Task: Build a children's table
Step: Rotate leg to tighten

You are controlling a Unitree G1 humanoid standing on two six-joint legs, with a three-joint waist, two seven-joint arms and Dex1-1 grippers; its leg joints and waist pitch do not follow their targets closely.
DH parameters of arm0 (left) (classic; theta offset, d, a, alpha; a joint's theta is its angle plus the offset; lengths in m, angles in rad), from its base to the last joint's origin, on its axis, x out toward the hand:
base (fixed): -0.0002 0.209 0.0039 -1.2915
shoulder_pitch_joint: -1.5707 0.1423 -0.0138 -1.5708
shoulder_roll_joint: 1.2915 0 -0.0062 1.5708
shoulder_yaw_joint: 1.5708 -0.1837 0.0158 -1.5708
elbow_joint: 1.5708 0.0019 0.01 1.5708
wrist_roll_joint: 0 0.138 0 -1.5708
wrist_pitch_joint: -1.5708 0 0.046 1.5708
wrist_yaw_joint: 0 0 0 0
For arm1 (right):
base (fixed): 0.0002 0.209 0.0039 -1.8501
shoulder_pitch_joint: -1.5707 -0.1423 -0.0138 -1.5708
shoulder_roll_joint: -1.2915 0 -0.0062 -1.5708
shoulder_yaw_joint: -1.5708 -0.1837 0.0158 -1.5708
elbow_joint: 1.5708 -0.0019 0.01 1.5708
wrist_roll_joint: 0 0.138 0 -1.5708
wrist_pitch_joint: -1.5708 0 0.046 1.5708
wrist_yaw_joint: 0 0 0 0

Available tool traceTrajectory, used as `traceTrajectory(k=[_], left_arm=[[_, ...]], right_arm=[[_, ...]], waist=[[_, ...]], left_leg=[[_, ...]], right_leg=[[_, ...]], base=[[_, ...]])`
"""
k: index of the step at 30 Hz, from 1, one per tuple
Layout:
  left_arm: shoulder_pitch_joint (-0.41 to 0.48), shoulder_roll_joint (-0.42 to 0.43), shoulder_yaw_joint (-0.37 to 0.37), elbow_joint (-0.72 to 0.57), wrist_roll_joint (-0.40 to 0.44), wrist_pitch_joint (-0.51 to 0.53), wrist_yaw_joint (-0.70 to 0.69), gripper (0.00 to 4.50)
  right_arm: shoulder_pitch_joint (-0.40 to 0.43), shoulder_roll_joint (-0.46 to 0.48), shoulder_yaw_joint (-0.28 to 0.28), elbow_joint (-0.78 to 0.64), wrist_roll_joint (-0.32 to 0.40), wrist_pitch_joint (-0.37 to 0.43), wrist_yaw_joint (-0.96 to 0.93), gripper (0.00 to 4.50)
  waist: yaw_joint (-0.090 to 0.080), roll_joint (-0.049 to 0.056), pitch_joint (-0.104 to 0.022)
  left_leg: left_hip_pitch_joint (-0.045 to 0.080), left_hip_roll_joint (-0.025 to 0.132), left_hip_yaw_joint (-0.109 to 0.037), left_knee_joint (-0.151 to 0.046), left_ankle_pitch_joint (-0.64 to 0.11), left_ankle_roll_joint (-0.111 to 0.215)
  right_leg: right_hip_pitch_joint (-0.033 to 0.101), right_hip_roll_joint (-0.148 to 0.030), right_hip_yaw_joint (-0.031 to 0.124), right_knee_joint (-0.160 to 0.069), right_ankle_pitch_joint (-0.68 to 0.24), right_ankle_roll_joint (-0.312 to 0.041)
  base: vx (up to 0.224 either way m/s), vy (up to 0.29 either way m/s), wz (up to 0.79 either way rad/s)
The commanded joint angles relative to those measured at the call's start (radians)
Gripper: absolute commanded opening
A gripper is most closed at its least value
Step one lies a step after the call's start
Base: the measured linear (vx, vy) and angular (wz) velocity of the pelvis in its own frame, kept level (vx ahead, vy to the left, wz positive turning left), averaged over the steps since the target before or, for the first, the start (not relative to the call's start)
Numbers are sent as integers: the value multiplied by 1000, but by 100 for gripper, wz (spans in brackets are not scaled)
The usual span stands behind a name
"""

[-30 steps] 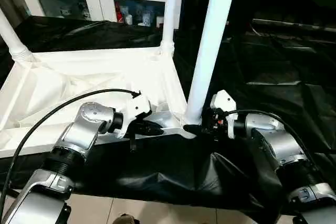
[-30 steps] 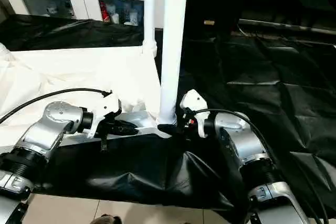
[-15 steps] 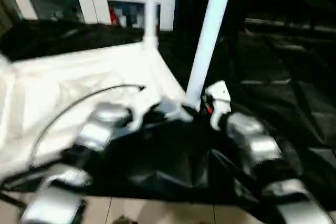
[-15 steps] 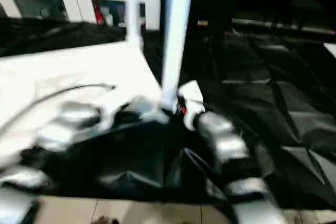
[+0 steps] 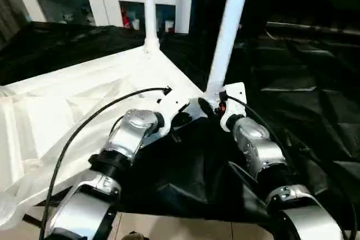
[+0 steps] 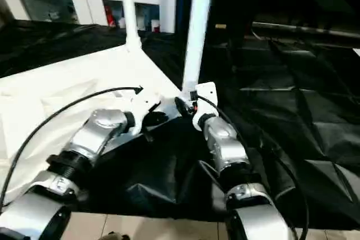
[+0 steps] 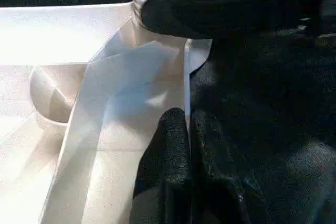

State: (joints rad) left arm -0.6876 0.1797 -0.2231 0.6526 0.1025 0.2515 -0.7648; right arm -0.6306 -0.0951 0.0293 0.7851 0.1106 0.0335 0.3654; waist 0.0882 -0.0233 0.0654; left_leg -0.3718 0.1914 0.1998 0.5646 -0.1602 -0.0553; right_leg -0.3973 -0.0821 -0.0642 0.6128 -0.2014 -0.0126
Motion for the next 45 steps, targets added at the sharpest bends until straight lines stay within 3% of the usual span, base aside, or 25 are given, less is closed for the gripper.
traceTrajectory(k=[1,4,6,7,9,15,19,20,21,27,30,38,41,43,44,45], left_arm=[[30,18,-3,-9,-30,-47,-70,0],[49,50,6,-35,-63,-76,-147,0],[69,84,5,-65,-92,-92,-232,0],[88,121,-6,-97,-115,-92,-316,0],[96,145,-14,-112,-124,-97,-364,0],[104,189,-4,-137,-160,-99,-466,0],[106,200,-5,-146,-165,-94,-483,0],[107,201,-6,-149,-167,-92,-486,0],[109,202,-8,-151,-170,-91,-489,0],[115,196,-12,-155,-169,-91,-496,0],[116,194,-13,-156,-166,-91,-498,0],[118,194,-11,-157,-165,-89,-496,0],[120,190,-8,-156,-163,-86,-483,0],[99,160,1,-95,-113,-89,-351,0],[99,160,1,-95,-113,-89,-351,0],[85,138,9,-60,-91,-84,-277,0]], right_arm=[[-6,-37,30,-40,-24,7,63,392],[13,-96,42,-105,-5,36,201,392],[46,-160,72,-187,16,49,348,392],[79,-217,102,-250,32,37,471,392],[97,-249,114,-276,54,39,549,392],[125,-299,151,-311,69,67,687,392],[116,-287,155,-294,56,65,674,392],[112,-281,157,-284,51,61,668,364],[109,-276,157,-275,46,55,664,364],[98,-260,153,-255,40,47,656,313],[98,-258,155,-250,31,41,657,287],[104,-246,147,-245,36,45,642,272],[111,-235,133,-240,39,45,612,272],[94,-178,72,-158,27,36,415,272],[94,-178,72,-158,27,36,415,272],[83,-145,40,-111,21,31,301,272]], waist=[[1,-13,-59],[3,-11,-60],[3,-12,-63],[9,-10,-64],[8,-12,-64],[11,-7,-63],[11,-8,-62],[11,-8,-63],[12,-9,-64],[14,-9,-66],[14,-10,-66],[13,-10,-65],[12,-10,-64],[8,-8,-62],[3,-8,-62],[0,-10,-63]], left_leg=[[10,39,-20,-58,-200,47],[9,42,-20,-56,-175,58],[8,39,-19,-53,-157,74],[8,43,-20,-49,-133,99],[8,41,-15,-47,-129,111],[10,46,-15,-49,-165,89],[12,47,-17,-51,-175,67],[12,46,-17,-51,-172,66],[12,46,-17,-50,-164,65],[9,44,-16,-46,-122,85],[9,44,-16,-45,-130,85],[9,44,-16,-45,-128,86],[9,44,-16,-45,-133,84],[9,44,-17,-47,-150,70],[11,42,-20,-50,-160,55],[9,43,-21,-51,-162,51]], right_leg=[[45,-69,47,-81,-180,-186],[46,-68,49,-74,-141,-189],[49,-66,48,-70,-97,-198],[51,-67,48,-63,-46,-203],[49,-64,48,-61,-20,-223],[44,-66,46,-65,-87,-244],[43,-69,47,-68,-130,-233],[43,-68,47,-67,-128,-233],[42,-68,47,-65,-117,-235],[45,-66,46,-56,-40,-247],[45,-66,46,-57,-51,-244],[45,-65,46,-56,-53,-243],[44,-66,46,-57,-61,-242],[40,-68,47,-61,-92,-240],[42,-69,46,-64,-120,-237],[44,-69,46,-64,-127,-233]], base=[[0,0,0],[0,0,0],[0,0,0],[0,0,0],[0,0,0],[0,0,0],[0,0,0],[0,0,0],[0,0,0],[0,0,0],[0,0,0],[0,0,0],[0,0,0],[0,0,0],[0,0,0],[0,0,0]])
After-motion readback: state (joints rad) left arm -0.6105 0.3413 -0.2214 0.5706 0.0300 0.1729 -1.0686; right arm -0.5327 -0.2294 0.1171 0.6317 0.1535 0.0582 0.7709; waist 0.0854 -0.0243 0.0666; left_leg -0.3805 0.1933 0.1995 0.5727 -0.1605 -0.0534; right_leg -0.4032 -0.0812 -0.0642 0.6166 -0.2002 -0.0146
